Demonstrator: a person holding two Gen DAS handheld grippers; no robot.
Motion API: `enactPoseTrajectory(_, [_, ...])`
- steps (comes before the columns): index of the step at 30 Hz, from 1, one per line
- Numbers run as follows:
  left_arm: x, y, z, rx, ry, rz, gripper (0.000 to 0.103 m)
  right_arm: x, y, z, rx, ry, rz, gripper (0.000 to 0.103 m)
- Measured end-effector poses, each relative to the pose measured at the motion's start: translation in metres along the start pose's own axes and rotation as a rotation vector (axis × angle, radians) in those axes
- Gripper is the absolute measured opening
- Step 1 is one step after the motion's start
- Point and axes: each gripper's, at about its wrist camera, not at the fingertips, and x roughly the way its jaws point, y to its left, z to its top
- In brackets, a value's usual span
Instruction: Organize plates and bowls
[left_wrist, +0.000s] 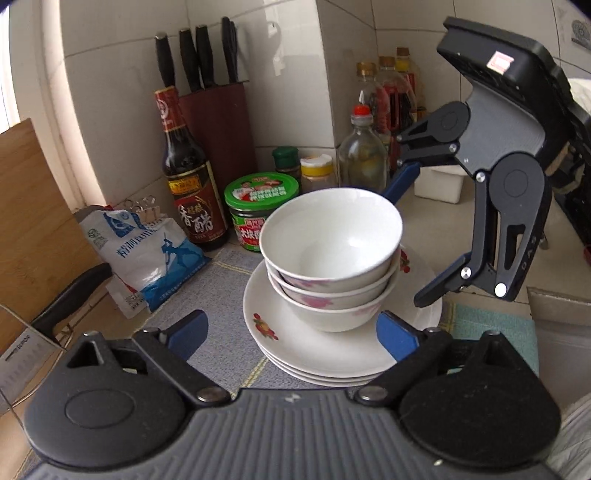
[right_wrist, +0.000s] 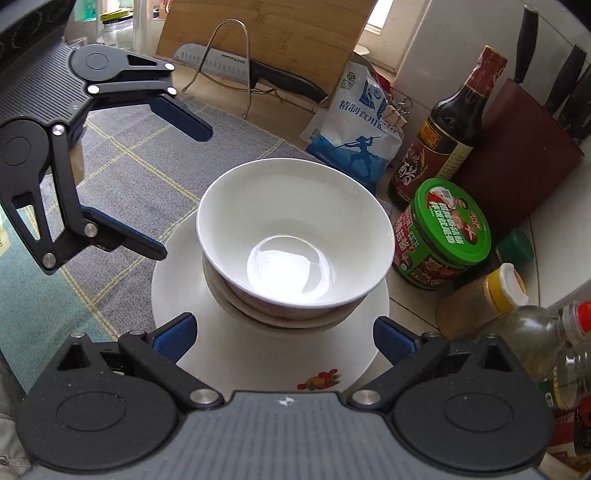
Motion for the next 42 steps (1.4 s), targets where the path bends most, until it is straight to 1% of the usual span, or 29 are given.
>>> enactPoseTrajectory(2, [-0.023, -0.002, 0.0, -0.007, -0.069, 0.055, 0.102, -0.013, 0.011, 0.006, 0.059, 0.001, -0.06, 0.103])
enactPoseTrajectory(4, [-0.043, -0.004, 0.0, -0.026, -0.116, 0.087, 0.102, -0.026, 0.021, 0.013, 0.133, -0.001, -0.117, 0.103])
enactPoseTrajectory(7, [-0.065, -0.003, -0.002, -0.097, -0.144, 0.07, 0.102, -0.046, 0.034, 0.019, 0.261, -0.027, -0.202, 0.103])
enactPoseTrajectory(8, [-0.074, -0.003, -0.005, -0.125, -0.153, 0.06, 0.102, -0.055, 0.039, 0.02, 0.328, -0.049, -0.24, 0.103])
enactPoseTrajectory(10, [-0.086, -0.006, -0.009, -0.148, -0.145, 0.053, 0.102, -0.07, 0.048, 0.017, 0.458, -0.08, -0.265, 0.103])
enactPoseTrajectory(11, [-0.092, -0.009, -0.011, -0.148, -0.146, 0.066, 0.102, -0.077, 0.053, 0.014, 0.522, -0.098, -0.275, 0.103])
enactPoseTrajectory(13, [-0.102, -0.017, -0.014, -0.149, -0.136, 0.127, 0.102, -0.088, 0.065, 0.007, 0.631, -0.111, -0.315, 0.103])
enactPoseTrajectory(15, [-0.11, -0.02, -0.016, -0.176, -0.113, 0.163, 0.102, -0.096, 0.079, 0.002, 0.704, -0.124, -0.356, 0.103])
enactPoseTrajectory(17, [-0.119, -0.019, -0.018, -0.232, -0.114, 0.167, 0.102, -0.104, 0.093, -0.004, 0.759, -0.134, -0.383, 0.103])
enactPoseTrajectory(18, [-0.122, -0.018, -0.017, -0.255, -0.094, 0.179, 0.102, -0.108, 0.1, -0.005, 0.781, -0.135, -0.397, 0.103])
enactPoseTrajectory(21, [-0.132, -0.018, -0.014, -0.296, -0.051, 0.223, 0.102, -0.117, 0.119, -0.008, 0.809, -0.141, -0.451, 0.103])
enactPoseTrajectory(24, [-0.14, -0.021, -0.009, -0.299, -0.02, 0.263, 0.102, -0.126, 0.132, -0.01, 0.834, -0.147, -0.481, 0.103])
enactPoseTrajectory(33, [-0.158, -0.028, 0.0, -0.296, -0.015, 0.276, 0.102, -0.139, 0.146, -0.01, 0.856, -0.174, -0.508, 0.103])
enactPoseTrajectory(42, [-0.157, -0.025, 0.002, -0.314, 0.003, 0.282, 0.102, -0.141, 0.149, -0.005, 0.834, -0.176, -0.522, 0.103])
